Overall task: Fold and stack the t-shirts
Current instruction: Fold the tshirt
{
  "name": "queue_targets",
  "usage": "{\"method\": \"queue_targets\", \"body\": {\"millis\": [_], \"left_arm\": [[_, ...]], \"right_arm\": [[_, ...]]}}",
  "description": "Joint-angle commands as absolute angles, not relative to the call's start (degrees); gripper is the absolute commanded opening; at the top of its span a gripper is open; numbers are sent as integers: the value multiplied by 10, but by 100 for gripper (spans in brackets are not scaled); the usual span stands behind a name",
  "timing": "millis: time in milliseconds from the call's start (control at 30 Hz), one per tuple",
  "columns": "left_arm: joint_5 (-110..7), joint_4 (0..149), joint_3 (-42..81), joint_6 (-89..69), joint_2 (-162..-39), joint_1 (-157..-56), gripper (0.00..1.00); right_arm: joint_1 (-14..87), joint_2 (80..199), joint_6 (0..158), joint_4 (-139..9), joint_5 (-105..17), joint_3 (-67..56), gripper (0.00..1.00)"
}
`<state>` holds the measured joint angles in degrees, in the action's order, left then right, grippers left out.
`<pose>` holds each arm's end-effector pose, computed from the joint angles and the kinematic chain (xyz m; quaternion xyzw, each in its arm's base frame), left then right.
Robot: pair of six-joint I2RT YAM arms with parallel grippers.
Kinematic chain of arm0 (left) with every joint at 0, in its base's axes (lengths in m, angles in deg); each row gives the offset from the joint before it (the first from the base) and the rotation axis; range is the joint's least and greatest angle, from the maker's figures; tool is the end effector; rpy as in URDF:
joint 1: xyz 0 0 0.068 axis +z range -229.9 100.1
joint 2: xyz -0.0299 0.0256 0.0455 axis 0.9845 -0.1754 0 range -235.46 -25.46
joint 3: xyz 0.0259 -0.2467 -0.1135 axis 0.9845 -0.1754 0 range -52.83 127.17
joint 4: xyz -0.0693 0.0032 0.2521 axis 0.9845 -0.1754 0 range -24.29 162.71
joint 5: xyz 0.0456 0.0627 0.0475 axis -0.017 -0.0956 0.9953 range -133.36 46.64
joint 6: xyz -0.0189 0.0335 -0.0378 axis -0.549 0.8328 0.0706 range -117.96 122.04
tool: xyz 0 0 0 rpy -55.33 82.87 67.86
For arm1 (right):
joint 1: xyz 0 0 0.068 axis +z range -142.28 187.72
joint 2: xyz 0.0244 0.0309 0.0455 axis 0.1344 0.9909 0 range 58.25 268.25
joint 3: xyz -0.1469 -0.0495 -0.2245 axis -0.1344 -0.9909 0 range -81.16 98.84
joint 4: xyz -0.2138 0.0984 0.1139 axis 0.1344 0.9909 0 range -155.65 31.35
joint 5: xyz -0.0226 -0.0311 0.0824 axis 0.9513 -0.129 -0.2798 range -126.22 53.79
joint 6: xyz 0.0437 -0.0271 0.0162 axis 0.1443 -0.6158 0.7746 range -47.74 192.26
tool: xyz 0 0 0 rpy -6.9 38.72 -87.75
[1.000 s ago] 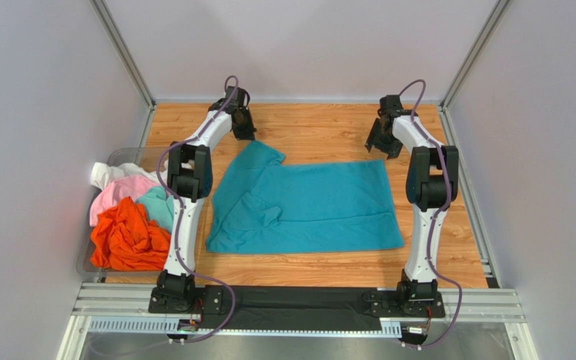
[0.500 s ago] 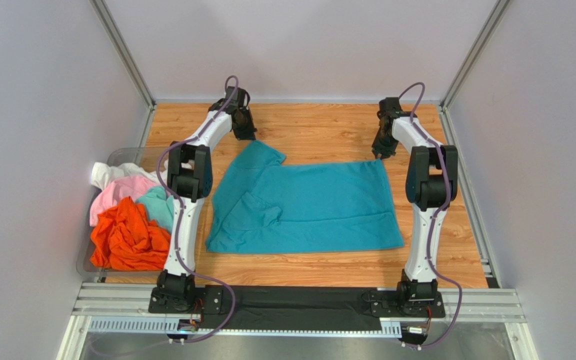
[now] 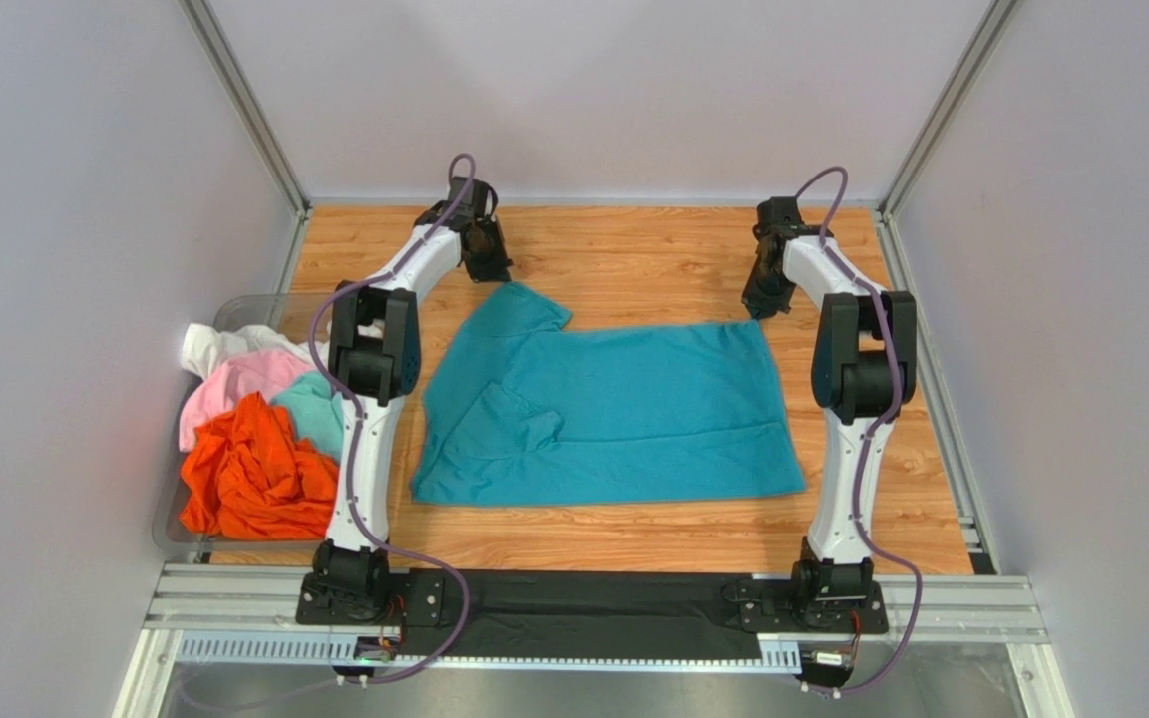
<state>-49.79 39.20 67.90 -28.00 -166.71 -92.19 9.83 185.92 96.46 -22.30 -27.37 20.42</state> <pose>0.5273 -0.1189 0.1605 -0.1294 0.9410 -0.1610 0.2682 0.4660 0.0117 0.1664 0.2015 0.9602 -0.0333 0.1905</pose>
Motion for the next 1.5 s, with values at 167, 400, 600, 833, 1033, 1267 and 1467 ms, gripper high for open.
{"method": "queue_targets", "body": {"millis": [167, 400, 600, 833, 1033, 1267, 1467], "left_arm": [[-507, 401, 562, -263, -1544, -925, 0], [-478, 428, 404, -270, -1372, -946, 0], [-444, 443, 246, -297, -1245, -966, 0], [-440, 444, 141, -325, -1135, -973, 0], [-434, 445, 65, -340, -1051, -978, 0], [-434, 434, -11, -359, -968, -984, 0], [-434, 424, -56, -375, -894, -991, 0]], "right_arm": [[99, 1737, 932, -228, -286, 132, 0], [109, 1628, 922, -250, -319, 19, 0], [112, 1525, 924, -260, -327, -70, 0], [112, 1468, 926, -258, -332, -128, 0], [112, 1420, 929, -258, -336, -166, 0], [112, 1378, 930, -258, -338, -204, 0], [112, 1363, 929, -251, -327, -209, 0]]}}
